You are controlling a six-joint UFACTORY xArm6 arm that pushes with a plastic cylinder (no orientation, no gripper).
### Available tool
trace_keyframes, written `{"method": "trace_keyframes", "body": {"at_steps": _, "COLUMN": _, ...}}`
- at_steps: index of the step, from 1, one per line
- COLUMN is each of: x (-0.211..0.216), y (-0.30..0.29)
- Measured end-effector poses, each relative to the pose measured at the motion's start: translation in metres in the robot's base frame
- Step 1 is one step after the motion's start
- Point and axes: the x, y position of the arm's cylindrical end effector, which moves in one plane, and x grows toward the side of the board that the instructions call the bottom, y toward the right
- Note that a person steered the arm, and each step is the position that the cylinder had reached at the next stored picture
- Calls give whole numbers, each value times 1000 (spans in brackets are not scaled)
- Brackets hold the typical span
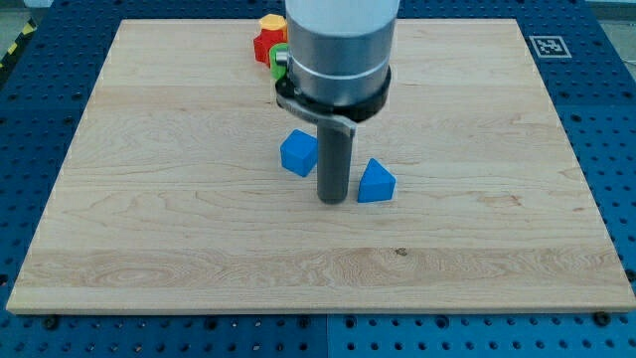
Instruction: Push the cube below the green star
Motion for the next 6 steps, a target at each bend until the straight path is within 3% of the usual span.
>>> {"method": "trace_keyframes", "body": {"at_steps": 1, "x": -29, "y": -17}}
{"method": "trace_keyframes", "body": {"at_steps": 2, "x": -26, "y": -17}}
{"method": "trace_keyframes", "body": {"at_steps": 3, "x": 6, "y": -14}}
{"method": "trace_keyframes", "body": {"at_steps": 6, "x": -25, "y": -38}}
